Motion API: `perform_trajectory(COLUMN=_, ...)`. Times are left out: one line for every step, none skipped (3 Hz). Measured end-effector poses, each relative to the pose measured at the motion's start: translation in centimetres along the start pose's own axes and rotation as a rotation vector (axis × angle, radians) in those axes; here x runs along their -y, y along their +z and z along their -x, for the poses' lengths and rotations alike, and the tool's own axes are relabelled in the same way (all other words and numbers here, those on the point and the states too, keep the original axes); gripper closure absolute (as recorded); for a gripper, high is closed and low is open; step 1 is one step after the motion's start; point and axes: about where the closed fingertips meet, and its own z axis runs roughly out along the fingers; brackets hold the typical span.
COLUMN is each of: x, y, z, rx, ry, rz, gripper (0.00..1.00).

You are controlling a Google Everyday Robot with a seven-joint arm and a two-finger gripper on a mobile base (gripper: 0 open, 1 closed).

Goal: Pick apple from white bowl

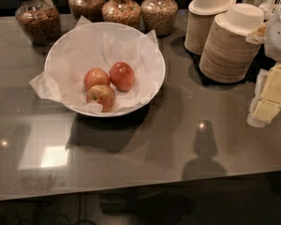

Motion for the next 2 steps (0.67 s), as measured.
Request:
perform_trajectory(x=0.0, y=0.0, z=0.0, rx=0.000, ry=0.000, rz=0.000, gripper=0.00)
perform_trajectory(x=0.2, y=0.5, z=1.1, rx=0.022, ry=-0.020, rz=-0.006, gripper=0.00)
